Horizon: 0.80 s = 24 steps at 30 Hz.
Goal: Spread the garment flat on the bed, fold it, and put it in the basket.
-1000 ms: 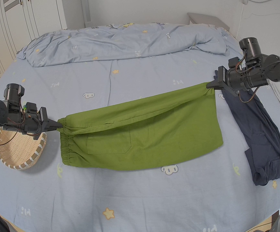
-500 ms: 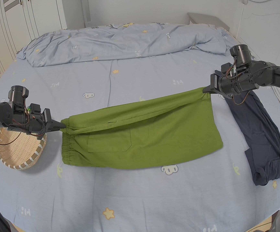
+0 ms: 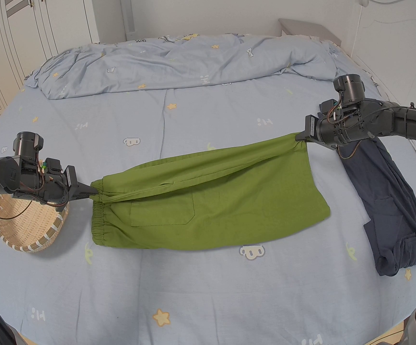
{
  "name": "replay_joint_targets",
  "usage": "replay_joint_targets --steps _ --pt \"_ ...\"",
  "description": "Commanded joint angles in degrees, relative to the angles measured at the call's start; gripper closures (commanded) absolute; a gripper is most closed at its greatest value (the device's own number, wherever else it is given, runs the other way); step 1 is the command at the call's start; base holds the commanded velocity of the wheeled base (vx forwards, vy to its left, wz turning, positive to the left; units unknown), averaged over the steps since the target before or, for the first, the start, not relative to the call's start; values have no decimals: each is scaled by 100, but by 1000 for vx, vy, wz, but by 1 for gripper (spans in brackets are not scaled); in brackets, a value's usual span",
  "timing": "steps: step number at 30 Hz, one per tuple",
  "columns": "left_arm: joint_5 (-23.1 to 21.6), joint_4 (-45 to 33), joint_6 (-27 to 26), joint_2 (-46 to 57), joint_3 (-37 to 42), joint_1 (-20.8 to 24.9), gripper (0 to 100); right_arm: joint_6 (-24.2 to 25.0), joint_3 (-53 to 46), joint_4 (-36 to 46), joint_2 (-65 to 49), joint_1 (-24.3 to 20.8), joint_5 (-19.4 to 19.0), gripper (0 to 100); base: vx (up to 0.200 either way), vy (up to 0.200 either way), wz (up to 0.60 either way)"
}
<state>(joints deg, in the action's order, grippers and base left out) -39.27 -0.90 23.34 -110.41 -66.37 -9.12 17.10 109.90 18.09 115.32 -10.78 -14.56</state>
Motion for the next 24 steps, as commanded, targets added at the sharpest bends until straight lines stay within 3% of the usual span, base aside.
replay_joint_targets --steps 1,24 --pt "-2 2 3 11 1 -2 100 -5 -12 1 60 -3 -3 100 0 0 0" --pt "7 11 3 -7 -26 -11 100 -14 23 -350 298 -100 -3 100 0 0 0"
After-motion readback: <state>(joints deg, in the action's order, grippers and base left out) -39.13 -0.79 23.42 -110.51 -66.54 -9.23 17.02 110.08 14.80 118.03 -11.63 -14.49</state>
